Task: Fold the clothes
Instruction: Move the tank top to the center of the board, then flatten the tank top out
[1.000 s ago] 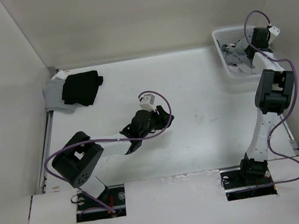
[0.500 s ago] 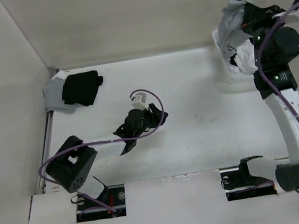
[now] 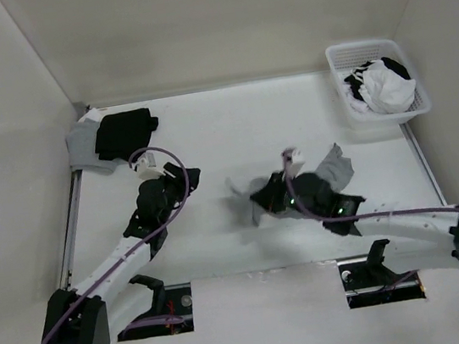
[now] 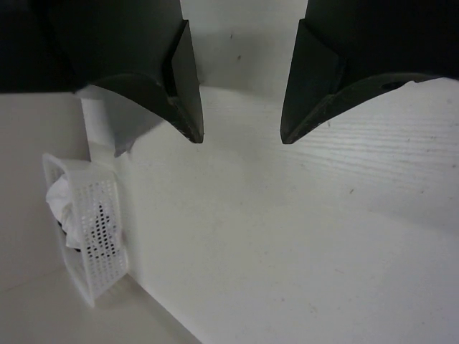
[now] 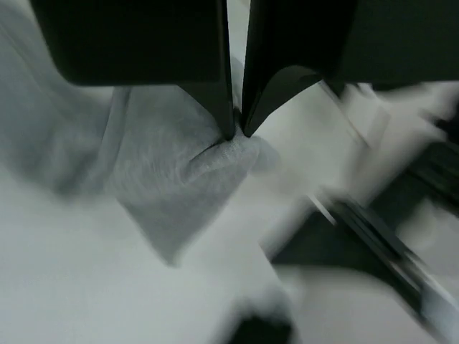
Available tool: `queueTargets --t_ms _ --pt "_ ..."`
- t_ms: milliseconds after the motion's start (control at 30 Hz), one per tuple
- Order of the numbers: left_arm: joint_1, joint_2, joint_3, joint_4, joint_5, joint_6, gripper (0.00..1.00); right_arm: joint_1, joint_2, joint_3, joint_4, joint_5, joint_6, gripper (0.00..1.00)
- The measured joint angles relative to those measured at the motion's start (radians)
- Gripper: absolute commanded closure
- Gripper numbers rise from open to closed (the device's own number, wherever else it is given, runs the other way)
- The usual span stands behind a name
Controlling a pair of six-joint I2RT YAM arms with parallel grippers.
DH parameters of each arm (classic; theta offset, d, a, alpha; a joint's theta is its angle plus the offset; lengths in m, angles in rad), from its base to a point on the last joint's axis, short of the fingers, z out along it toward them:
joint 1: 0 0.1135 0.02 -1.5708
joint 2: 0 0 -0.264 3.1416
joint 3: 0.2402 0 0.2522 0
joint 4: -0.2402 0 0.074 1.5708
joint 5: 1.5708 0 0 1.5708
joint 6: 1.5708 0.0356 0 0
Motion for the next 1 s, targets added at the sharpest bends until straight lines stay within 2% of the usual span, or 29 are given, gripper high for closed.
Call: queueTargets --t_ms 67,167,200,233,333,433,500,633,867,1000 --pt "-0.001 -0.011 -0.003 -0.047 -0.001 0.009 0.54 0.116 0.060 -0.138 -0.081 0.012 0.052 0.60" --pt "-0.023 -0.013 -0.009 -0.105 -0.003 0.021 0.56 0.185 -0.018 -0.199 -0.164 0.063 0.090 0.59" --pt "-0.035 -0.013 -0.013 -0.126 -0.010 0.026 0.58 0.192 -0.079 -0.200 -0.179 0.095 0.103 0.63" --pt "-0.047 -0.013 -0.019 -0.139 -0.015 0.028 0.60 0.196 -0.131 -0.197 -0.180 0.118 0.113 0.72" --pt "-0.103 -0.014 -0.037 -0.214 -0.055 0.041 0.66 0.196 -0.238 -0.167 -0.214 0.188 0.156 0.83" --pt "-0.161 -0.014 -0.039 -0.286 -0.101 0.061 0.67 0.196 -0.164 -0.120 -0.277 0.206 0.172 0.83" --pt "-0.203 0.001 -0.037 -0.317 -0.137 0.079 0.63 0.205 -0.073 -0.089 -0.318 0.206 0.175 0.79" --pt "-0.261 0.100 -0.019 -0.336 -0.170 0.100 0.62 0.265 0.056 -0.068 -0.378 0.211 0.180 0.76" --pt "-0.285 0.233 0.019 -0.298 -0.192 0.117 0.61 0.293 0.058 -0.071 -0.388 0.226 0.211 0.67" --pt "-0.298 0.288 0.046 -0.262 -0.195 0.131 0.66 0.293 0.053 -0.093 -0.374 0.233 0.238 0.61"
